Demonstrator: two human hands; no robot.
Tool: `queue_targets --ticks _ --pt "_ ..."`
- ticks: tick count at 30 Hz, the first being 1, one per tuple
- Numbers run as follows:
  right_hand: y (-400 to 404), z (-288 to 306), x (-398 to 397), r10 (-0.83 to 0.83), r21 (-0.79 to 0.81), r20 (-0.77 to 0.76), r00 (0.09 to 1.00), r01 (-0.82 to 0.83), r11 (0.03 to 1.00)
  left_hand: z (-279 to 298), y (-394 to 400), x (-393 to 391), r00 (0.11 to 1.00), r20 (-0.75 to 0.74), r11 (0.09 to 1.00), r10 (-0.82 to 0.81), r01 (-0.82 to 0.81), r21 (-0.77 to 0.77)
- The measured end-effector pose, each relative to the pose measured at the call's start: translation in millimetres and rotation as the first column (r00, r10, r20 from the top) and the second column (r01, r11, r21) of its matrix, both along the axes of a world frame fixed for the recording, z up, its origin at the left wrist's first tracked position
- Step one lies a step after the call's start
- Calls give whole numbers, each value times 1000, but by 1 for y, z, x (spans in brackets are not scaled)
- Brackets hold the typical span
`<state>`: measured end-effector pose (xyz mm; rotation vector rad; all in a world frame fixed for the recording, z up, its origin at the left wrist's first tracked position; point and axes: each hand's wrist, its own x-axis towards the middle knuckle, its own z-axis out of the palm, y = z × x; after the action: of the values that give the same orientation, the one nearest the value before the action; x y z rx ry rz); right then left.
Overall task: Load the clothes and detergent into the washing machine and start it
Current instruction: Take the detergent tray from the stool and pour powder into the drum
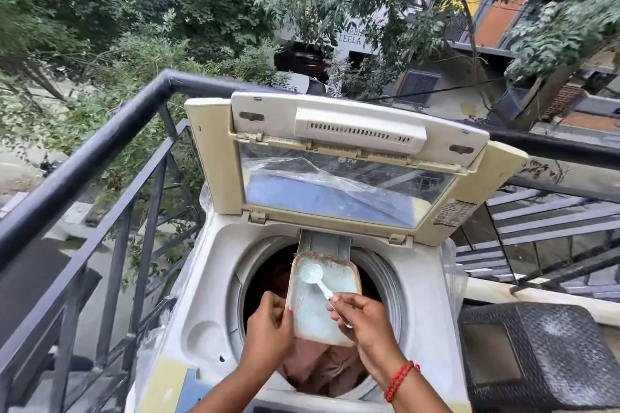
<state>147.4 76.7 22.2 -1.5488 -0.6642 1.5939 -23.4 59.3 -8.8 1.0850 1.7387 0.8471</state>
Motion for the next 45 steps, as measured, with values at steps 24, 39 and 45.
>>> queue_targets --ticks 24,39,45 --pt "96 -40 23 -54 -25 996 -65 -836 548 -29 -4 -41 994 -33 981 105 -109 -162" --pt "68 -16 45 -151 233 972 179 -800 553 -27 2 -11 999 13 988 50 -47 -146" --pt "3 -9 75 -218 193 971 100 -867 460 -17 13 40 991 56 986 -120 125 -106"
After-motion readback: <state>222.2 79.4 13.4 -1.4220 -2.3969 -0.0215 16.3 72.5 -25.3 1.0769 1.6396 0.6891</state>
